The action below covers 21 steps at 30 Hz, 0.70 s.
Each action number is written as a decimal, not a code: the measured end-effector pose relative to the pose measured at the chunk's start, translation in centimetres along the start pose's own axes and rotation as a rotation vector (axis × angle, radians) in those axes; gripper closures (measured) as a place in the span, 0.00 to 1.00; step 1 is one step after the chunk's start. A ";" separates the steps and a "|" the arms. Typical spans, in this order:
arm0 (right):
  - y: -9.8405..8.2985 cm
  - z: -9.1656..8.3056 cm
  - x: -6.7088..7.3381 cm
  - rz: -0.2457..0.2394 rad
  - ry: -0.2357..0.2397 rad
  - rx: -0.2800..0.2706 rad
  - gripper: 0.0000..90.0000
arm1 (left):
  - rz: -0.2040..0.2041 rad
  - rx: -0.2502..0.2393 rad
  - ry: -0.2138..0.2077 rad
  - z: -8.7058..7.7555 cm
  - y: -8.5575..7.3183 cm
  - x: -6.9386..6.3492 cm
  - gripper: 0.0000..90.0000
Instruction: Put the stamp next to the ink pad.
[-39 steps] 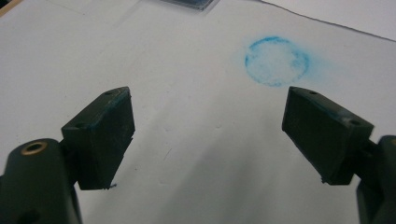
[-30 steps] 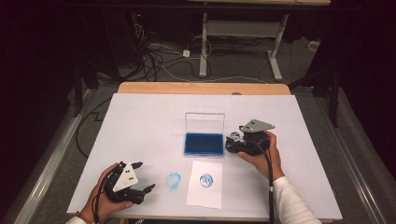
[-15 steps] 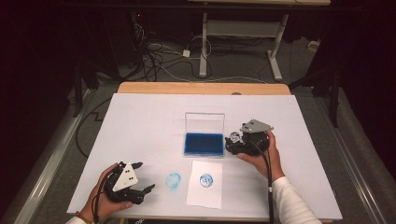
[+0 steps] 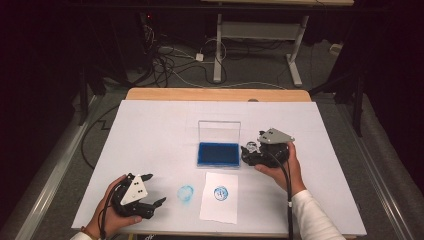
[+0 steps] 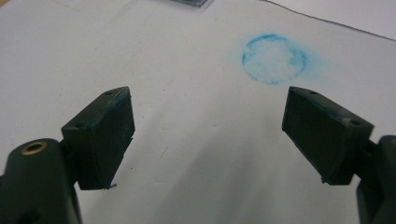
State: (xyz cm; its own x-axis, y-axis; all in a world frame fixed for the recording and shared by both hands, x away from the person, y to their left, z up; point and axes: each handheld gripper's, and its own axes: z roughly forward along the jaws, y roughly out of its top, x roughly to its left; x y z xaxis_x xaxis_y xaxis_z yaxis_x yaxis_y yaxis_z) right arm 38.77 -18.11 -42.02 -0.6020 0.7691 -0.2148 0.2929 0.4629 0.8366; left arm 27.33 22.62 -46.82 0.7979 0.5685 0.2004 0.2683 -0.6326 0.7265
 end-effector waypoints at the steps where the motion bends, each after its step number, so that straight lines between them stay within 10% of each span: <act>1: 0.0 -0.1 0.0 -0.001 0.001 -0.006 0.21 | -0.001 0.000 0.001 0.0 0.0 0.0 0.18; 21: 0.5 -2.0 0.6 -0.015 0.034 -0.051 0.22 | -0.003 -0.004 0.008 -0.1 0.0 0.1 0.18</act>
State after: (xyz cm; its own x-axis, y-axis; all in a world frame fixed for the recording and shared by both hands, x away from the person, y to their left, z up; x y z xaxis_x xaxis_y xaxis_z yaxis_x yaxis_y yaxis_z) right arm 37.07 -18.35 -40.70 -0.6308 0.7467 -0.2108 0.2463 0.4503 0.8583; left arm 27.31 22.74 -46.73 0.7925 0.5750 0.2033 0.2687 -0.6285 0.7299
